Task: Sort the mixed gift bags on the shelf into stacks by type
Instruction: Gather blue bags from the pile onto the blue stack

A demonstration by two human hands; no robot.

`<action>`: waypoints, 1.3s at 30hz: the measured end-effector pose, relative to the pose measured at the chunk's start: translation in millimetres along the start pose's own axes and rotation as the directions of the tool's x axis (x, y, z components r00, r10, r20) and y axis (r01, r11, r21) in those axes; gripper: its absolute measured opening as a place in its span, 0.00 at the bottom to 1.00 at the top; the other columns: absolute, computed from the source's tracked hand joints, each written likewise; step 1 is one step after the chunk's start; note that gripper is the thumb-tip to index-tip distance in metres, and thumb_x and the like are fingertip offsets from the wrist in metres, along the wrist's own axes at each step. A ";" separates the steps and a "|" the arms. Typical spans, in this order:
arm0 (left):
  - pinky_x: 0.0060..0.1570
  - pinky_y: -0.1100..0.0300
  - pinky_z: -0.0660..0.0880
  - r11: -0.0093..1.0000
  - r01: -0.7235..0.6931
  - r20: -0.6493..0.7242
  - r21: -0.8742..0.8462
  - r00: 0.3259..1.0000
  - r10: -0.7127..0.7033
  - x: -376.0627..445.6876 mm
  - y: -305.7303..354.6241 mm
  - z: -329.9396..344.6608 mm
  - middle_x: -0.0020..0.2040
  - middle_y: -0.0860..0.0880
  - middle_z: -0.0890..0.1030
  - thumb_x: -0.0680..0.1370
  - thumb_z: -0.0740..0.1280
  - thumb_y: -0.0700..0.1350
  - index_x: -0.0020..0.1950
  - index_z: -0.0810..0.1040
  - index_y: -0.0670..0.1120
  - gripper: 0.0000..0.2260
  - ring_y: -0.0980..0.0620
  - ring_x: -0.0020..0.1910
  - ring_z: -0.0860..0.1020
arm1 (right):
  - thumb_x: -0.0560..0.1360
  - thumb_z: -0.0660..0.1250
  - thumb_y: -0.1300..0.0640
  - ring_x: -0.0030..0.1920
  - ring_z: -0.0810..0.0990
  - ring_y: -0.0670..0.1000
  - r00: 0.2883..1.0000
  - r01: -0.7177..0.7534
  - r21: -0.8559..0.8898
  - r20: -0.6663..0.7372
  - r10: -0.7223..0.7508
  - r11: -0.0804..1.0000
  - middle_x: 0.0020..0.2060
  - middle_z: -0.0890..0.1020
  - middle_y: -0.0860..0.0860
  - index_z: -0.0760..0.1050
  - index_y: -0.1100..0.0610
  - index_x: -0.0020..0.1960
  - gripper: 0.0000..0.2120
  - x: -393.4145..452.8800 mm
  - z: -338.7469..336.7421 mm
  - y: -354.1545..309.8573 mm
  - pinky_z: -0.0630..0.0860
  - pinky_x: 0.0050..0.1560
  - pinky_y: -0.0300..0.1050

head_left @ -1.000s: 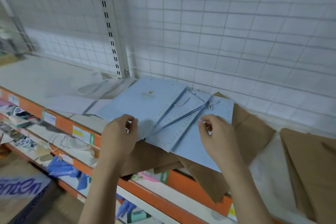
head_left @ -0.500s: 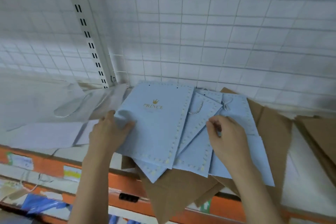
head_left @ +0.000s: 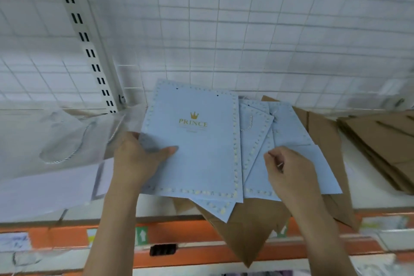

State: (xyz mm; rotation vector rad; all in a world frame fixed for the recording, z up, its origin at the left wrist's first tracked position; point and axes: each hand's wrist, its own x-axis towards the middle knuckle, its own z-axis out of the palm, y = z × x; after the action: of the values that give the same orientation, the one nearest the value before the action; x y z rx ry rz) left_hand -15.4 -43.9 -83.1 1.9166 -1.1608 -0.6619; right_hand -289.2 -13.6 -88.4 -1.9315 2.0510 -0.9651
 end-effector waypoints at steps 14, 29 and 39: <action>0.37 0.61 0.73 0.929 -0.034 -0.020 -0.368 0.999 0.029 -24.3 -31.4 -39.1 0.51 0.51 0.77 0.72 0.71 0.51 0.59 0.70 0.47 0.20 0.51 0.48 0.77 | 0.68 0.64 0.32 0.27 0.65 0.48 0.899 -0.221 -0.245 0.325 0.294 0.944 0.26 0.65 0.49 0.59 0.56 0.28 0.29 24.5 16.7 -41.1 0.60 0.27 0.41; 0.34 0.63 0.70 0.918 -0.133 -0.035 -0.375 0.991 0.129 -60.3 24.6 4.5 0.43 0.57 0.78 0.74 0.69 0.49 0.52 0.74 0.47 0.10 0.57 0.42 0.77 | 0.80 0.56 0.53 0.43 0.78 0.48 0.974 -0.224 0.390 0.079 0.210 0.893 0.49 0.78 0.47 0.63 0.47 0.66 0.15 25.7 -67.0 16.6 0.76 0.42 0.47; 0.41 0.54 0.75 0.918 -0.135 0.000 -0.374 0.989 0.145 -148.6 126.3 138.5 0.44 0.52 0.78 0.73 0.70 0.51 0.51 0.75 0.49 0.11 0.49 0.44 0.78 | 0.80 0.56 0.52 0.35 0.70 0.39 0.944 -0.290 0.354 -0.048 0.327 0.889 0.37 0.73 0.39 0.67 0.47 0.65 0.14 17.8 -179.8 170.0 0.63 0.31 0.35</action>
State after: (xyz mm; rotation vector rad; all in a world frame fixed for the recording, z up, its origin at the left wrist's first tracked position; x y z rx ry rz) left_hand -247.1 5.3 -50.3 1.4940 -1.0879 -0.7715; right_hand -529.1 22.9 -36.4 -1.3563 1.9980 -1.2650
